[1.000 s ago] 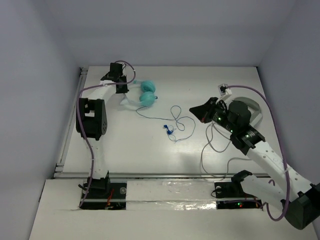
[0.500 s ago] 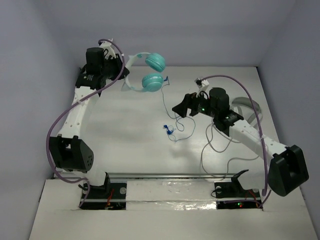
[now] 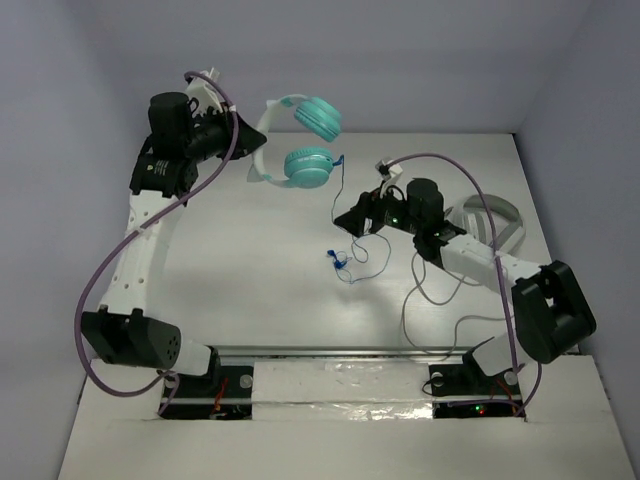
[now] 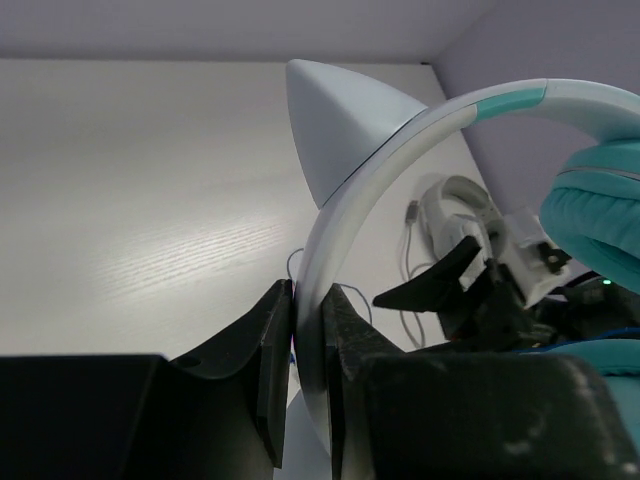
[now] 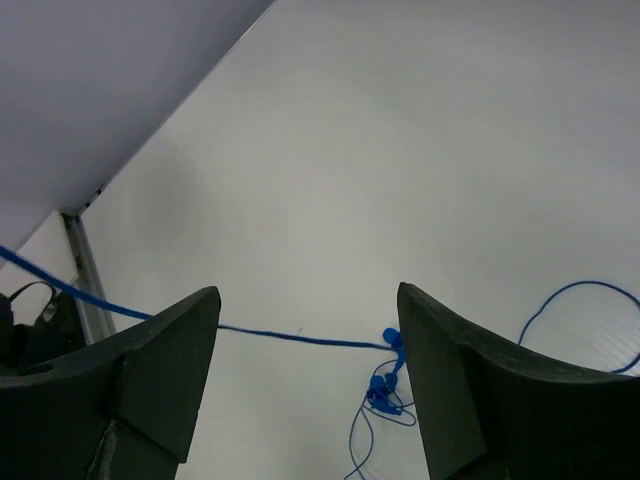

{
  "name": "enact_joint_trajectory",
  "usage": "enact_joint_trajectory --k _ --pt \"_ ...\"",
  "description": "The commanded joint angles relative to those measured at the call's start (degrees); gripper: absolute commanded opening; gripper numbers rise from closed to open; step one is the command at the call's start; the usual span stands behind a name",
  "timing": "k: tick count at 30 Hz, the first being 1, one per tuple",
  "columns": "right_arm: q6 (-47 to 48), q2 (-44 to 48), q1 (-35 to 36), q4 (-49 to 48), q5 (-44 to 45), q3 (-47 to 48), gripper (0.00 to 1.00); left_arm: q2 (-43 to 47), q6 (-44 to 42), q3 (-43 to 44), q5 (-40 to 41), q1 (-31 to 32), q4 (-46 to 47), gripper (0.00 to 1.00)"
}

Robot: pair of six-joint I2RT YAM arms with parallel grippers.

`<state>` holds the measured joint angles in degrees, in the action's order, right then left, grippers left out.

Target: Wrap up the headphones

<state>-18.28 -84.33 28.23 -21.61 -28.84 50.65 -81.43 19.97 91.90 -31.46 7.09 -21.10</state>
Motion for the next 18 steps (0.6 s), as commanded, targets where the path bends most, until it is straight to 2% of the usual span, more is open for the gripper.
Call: enact_joint_trajectory --k 1,4,9,12,13,14,15,16,18 --pt "-4.39 -0.74 0.51 -12.93 -4.82 -2.83 0.77 3.73 3.24 5.04 -3.96 0.11 3.88 0.0" --pt "-5.62 -1.88 0.51 -15.66 -5.26 -4.42 0.66 4.52 3.32 4.61 -4.13 0.11 4.14 0.0" --pt "-3.78 -3.3 0.51 -13.99 -3.33 -3.28 0.65 5.58 3.94 3.99 -3.96 0.11 5.11 0.0" --pt "-2.9 1.44 0.51 -13.56 1.32 -5.91 0.46 5.14 3.85 5.31 -3.52 0.11 4.58 0.0" --pt "-2.9 2.85 0.51 -13.72 2.03 -7.83 0.29 5.31 4.2 5.31 -3.78 0.11 5.1 0.0" --pt "-3.16 5.64 0.51 -14.25 2.38 -8.89 0.16 5.31 5.16 5.31 -4.04 0.11 6.15 0.0" --pt "-4.12 7.06 0.51 -15.47 2.73 -9.95 0.09 5.31 5.34 5.57 -4.04 0.11 6.25 0.0" --pt "-4.39 9.95 0.51 -16.18 3.26 -12.57 0.07 4.88 5.43 7.05 -3.96 0.11 5.73 0.0" --pt "-4.22 12.6 0.51 -16.02 3.18 -14.52 0.11 4.52 5.43 8.2 -3.61 0.11 5.46 0.0"
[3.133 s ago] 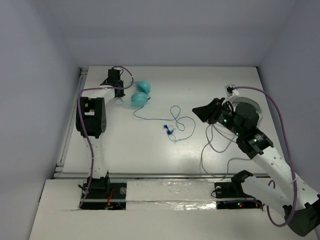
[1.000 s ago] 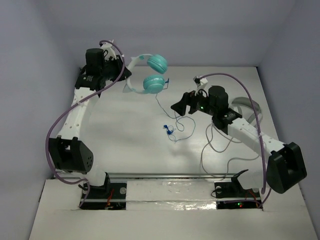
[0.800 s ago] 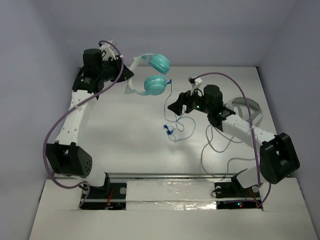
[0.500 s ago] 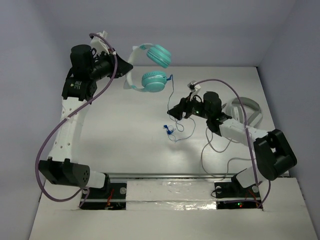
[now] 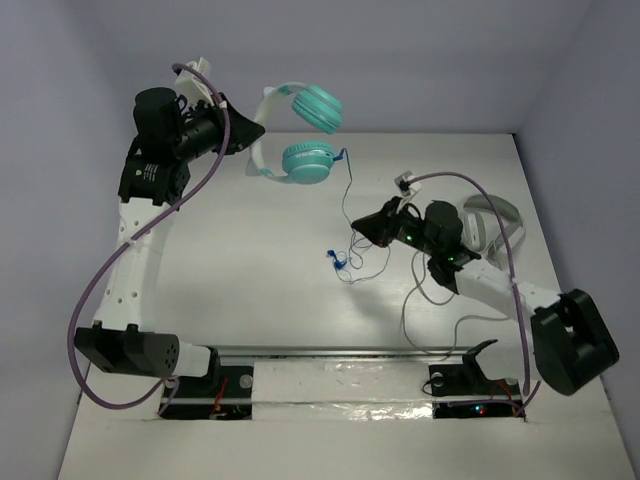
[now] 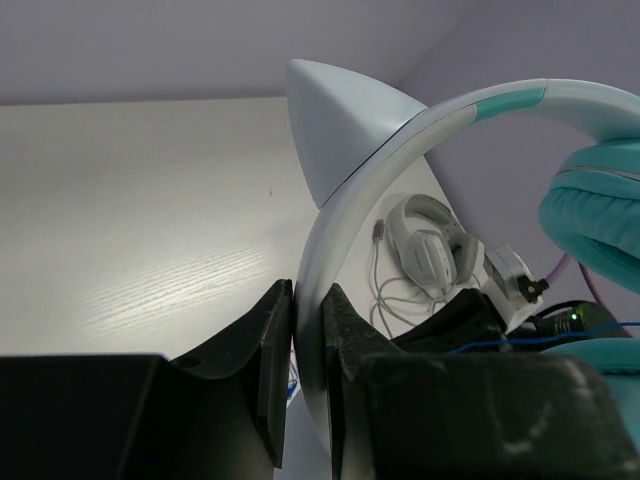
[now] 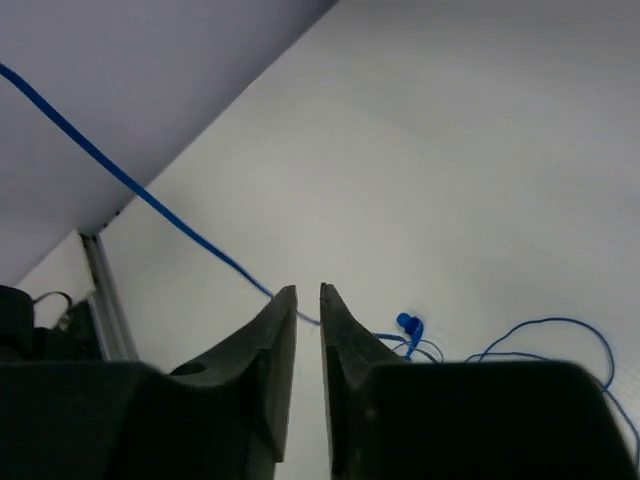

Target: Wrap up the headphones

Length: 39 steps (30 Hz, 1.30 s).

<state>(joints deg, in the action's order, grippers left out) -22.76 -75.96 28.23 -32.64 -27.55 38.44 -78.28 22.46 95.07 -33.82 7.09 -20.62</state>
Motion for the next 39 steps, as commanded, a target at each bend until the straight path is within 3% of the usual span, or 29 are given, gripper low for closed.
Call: enact_joint_trajectory --k 1,3,4,8,11,15,19,21,24,25,28,30,32,33,34,37,39 --pt "0.53 5.38 0.51 -4.1 1.89 -2.83 0.24 1.29 3.03 5.82 -1.24 0.11 4.98 0.0" --pt "1.84 7.32 1.04 -1.65 2.24 -3.28 0.45 1.29 3.29 6.18 -0.98 0.11 4.89 0.0" --pt "2.02 7.41 1.04 -1.63 2.24 -3.45 0.61 1.46 3.47 6.01 -1.24 0.11 5.15 0.0" --pt "3.07 3.9 1.56 -2.34 -0.2 -2.93 0.71 1.64 3.91 6.18 -2.12 0.11 5.15 0.0" --pt "2.55 1.09 1.57 -4.44 -1.72 -2.05 0.71 2.08 3.82 6.45 -2.12 0.11 4.72 0.0" --pt "5.0 -1.02 1.57 -3.14 7.33 -0.73 0.7 2.61 4.26 7.06 -2.56 0.11 4.89 0.0" --pt "5.1 -0.24 1.57 -2.25 7.51 -0.9 0.41 2.96 4.17 9.52 -1.86 0.11 3.84 0.0" --pt "4.14 1.17 1.57 -1.64 6.99 -1.52 0.33 3.05 4.87 10.31 -1.68 0.11 4.53 0.0" --pt "3.52 1.78 1.57 -1.8 7.59 -2.92 0.35 2.96 5.93 10.84 -1.6 0.11 5.59 0.0" --pt "3.52 1.35 1.57 -1.81 7.86 -3.1 0.45 2.78 6.28 11.1 -1.77 0.11 5.77 0.0" --pt "4.13 -1.81 1.57 -0.58 8.74 -1.52 0.6 2.69 6.9 11.28 -2.3 0.11 6.38 0.0" --pt "4.22 -2.52 1.57 -0.58 11.19 -1.26 0.61 2.87 6.81 11.81 -2.04 0.11 6.03 0.0" --pt "4.31 -2.44 1.57 -0.58 11.9 -1.34 0.59 2.96 6.55 12.6 -1.77 0.11 5.6 0.0" --pt "4.31 -2.09 1.57 -0.23 12.08 -1.61 0.54 2.87 6.28 12.95 -1.42 0.11 5.07 0.0" --pt "4.31 -1.04 1.57 -0.05 11.65 -1.87 0.41 2.78 6.11 13.65 -0.9 0.11 4.72 0.0" --pt "3.26 2.38 1.57 0.03 10.85 -3.36 0.29 2.43 5.67 14.44 0.77 0.11 4.27 0.0" --pt "2.73 3.97 1.57 0.12 12.25 -4.33 0.3 2.17 5.93 15.06 0.69 0.11 4.45 0.0"
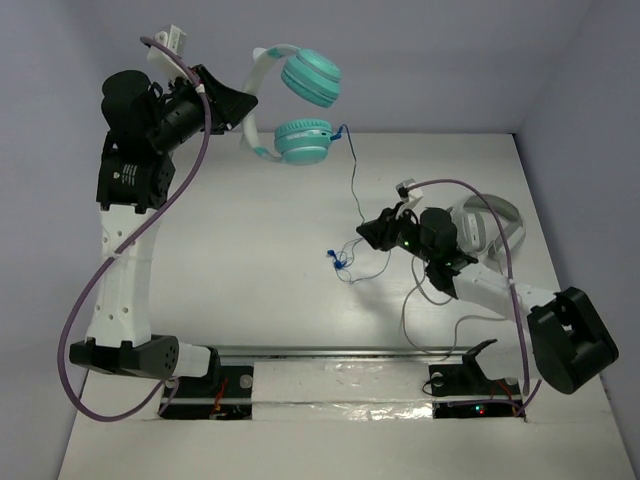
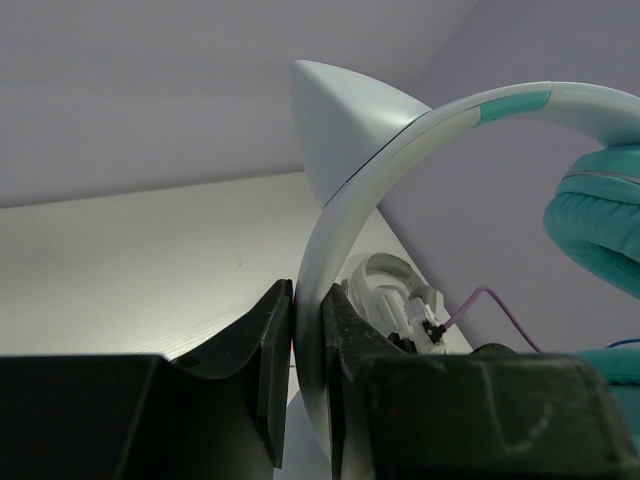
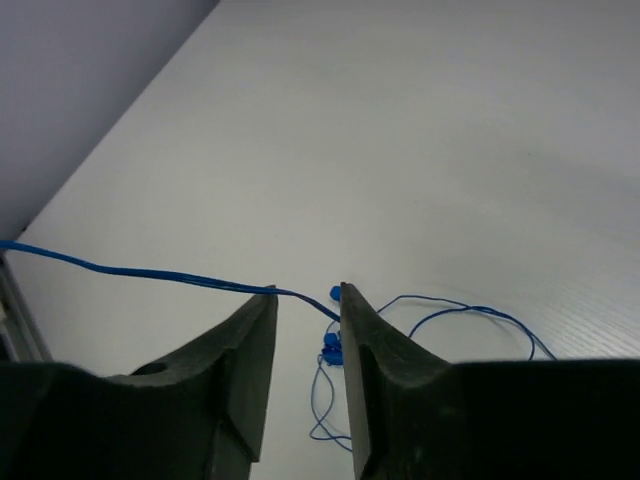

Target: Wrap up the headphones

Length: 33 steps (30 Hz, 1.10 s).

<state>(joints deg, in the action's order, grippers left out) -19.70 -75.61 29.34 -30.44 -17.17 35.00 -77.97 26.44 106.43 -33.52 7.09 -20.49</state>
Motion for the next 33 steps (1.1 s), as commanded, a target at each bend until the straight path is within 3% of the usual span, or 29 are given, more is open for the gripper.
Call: enact_joint_trajectory --k 1,4,8,18,21,22,25,27,28,33 --pt "-0.25 3.89 0.45 -1.82 2.31 -1.25 0.39 1.51 1.95 4.3 0.3 0.11 4.23 0.0" --pt "0.63 0.92 0.45 -0.34 -0.66 0.06 0.57 1.33 2.39 4.75 0.12 0.11 4.58 0.0" --pt "0.28 -2.96 0.45 -3.22 0.99 0.77 0.64 0.81 2.39 5.98 -0.14 0.11 4.06 0.0" --pt "-0.51 -10.95 0.45 -11.57 2.23 3.66 0.61 -0.42 3.71 8.7 -1.29 0.11 4.14 0.0" --pt "-1.12 -13.85 0.45 -13.33 0.92 4.81 0.39 -0.77 3.89 8.27 -0.94 0.11 4.58 0.0" --pt "-1.74 -14.12 0.45 -14.2 0.47 4.64 0.26 -1.04 3.89 8.09 -0.41 0.11 4.67 0.0" --pt "-5.34 -13.33 0.45 -13.78 -0.58 4.02 0.09 -2.35 3.01 6.26 2.83 0.11 4.84 0.0" --pt "-6.22 -12.02 0.97 -9.23 1.24 6.63 0.02 -3.23 3.09 3.45 4.85 0.11 6.76 0.0" --pt "-6.48 -11.58 0.98 -1.37 2.91 8.31 0.0 -4.11 3.62 1.86 5.74 0.11 7.65 0.0" --pt "-6.93 -13.32 1.5 18.98 8.28 16.84 0.0 -6.92 8.45 -10.53 7.59 -4.54 15.9 0.0"
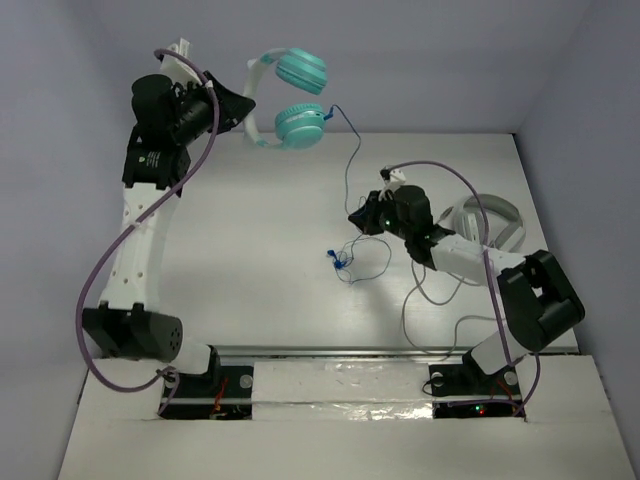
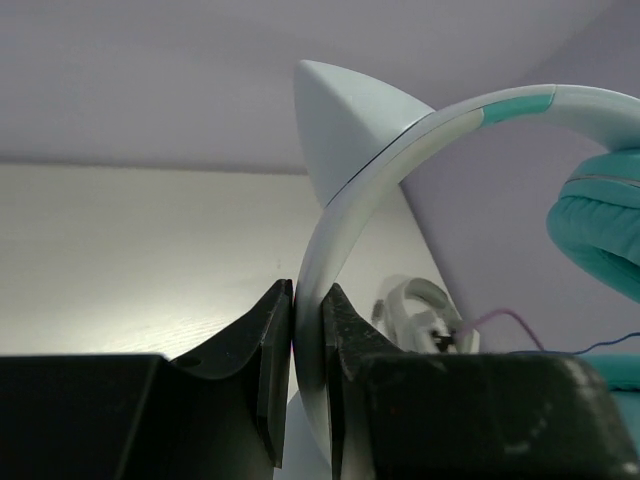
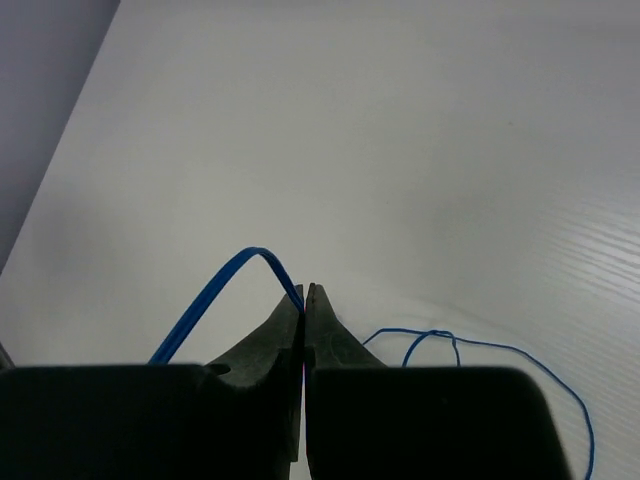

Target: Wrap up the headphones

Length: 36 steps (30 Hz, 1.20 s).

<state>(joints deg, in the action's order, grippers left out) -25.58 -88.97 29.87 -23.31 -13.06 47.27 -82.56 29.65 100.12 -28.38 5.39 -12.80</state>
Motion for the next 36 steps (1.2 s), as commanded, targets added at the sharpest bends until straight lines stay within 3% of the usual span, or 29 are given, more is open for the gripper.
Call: enact_joint_trajectory --k 1,9,14,19,25,28,32,36 --pt "-0.7 -1.63 0.98 17.45 6.53 6.68 0.0 -3.12 6.03 -5.45 3.24 -2.84 9.1 0.0" --pt "1.5 -1.74 8.97 34.1 18.49 11.17 0.0 -0.85 11.84 -23.29 14.83 -4.33 21.13 0.0" --pt "6.06 2.13 20.02 47.02 25.8 17.85 0.0 0.83 6.74 -28.38 26.95 1.99 19.83 0.0" --pt "11.15 3.01 26.55 60.63 32.64 29.45 0.0 1.61 3.32 -33.05 31.45 7.7 20.35 0.0" --pt "17.48 2.4 27.88 69.97 35.02 40.34 0.0 1.7 -4.15 -37.71 28.39 13.24 21.32 0.0" --pt "19.51 2.13 27.88 71.91 37.13 42.64 0.0 2.67 -6.96 -38.77 21.9 14.91 20.27 0.0" --pt "20.4 2.83 27.88 72.53 41.7 43.52 0.0 3.38 -12.15 -34.57 14.25 14.91 13.08 0.0" --pt "20.66 4.5 27.88 72.44 44.96 43.26 0.0 3.9 -18.04 -30.78 11.86 14.91 3.86 0.0"
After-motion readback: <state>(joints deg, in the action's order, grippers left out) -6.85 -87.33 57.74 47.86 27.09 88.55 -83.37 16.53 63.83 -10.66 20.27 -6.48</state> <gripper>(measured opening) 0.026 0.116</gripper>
